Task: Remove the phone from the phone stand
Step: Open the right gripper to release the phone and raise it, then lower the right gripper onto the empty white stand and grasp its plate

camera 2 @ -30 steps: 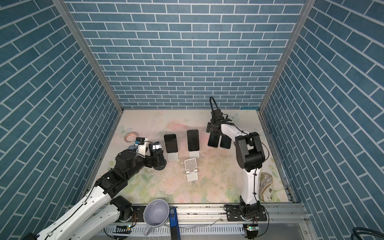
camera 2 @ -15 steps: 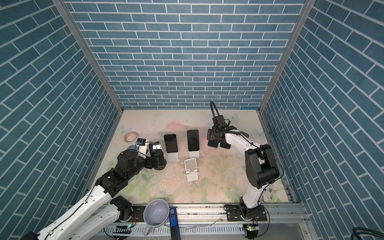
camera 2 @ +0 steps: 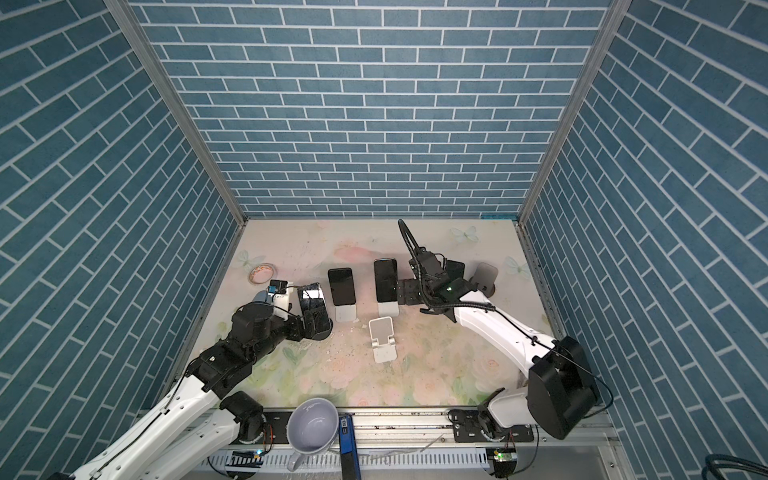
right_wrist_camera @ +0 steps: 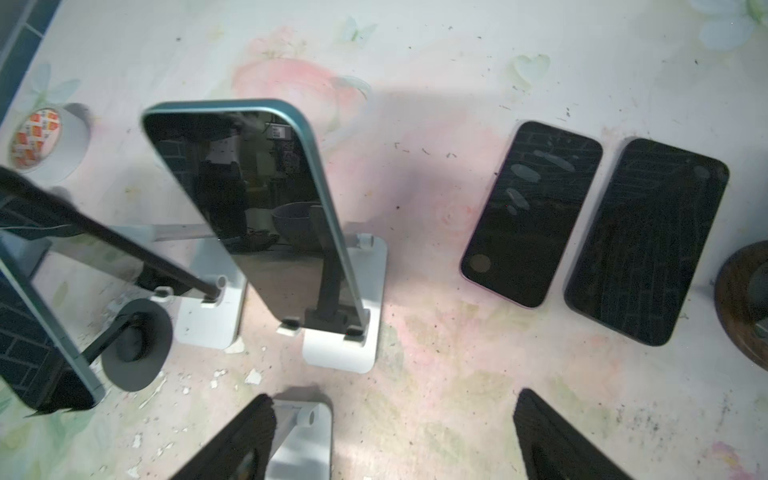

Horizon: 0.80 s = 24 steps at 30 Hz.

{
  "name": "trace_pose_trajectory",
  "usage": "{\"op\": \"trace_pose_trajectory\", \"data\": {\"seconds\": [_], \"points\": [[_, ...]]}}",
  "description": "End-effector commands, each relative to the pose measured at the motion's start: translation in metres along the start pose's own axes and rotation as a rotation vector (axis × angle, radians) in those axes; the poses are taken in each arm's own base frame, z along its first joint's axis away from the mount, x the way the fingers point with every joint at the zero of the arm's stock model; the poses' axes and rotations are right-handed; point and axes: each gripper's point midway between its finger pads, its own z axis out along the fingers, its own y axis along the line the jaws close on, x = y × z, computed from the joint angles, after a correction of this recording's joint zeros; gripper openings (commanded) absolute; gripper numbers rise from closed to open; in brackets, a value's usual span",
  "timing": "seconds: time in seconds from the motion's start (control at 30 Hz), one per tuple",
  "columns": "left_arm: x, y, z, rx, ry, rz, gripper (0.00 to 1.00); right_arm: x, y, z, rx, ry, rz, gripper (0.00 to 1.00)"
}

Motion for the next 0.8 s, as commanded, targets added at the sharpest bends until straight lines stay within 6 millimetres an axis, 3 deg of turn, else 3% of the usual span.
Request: {"op": "trace_pose_trajectory", "data": {"seconds": [0.0, 0.47, 0.77], "points": [[-0.005, 0.000, -0.003, -0.011, -0.008, -0.016, 1.00, 0.016, 0.011, -0.006, -0.024, 0.005, -0.032, 0.92], [-0.002, -0.004, -0.001, 0.016, -0.003, -0.023, 1.00, 0.064, 0.086, -0.013, -0.124, 0.071, -0.140, 0.97], [-0.001, -0.007, 0.004, 0.030, 0.000, -0.012, 1.00, 0.074, 0.100, -0.005, 0.060, 0.080, -0.151, 0.98]]}}
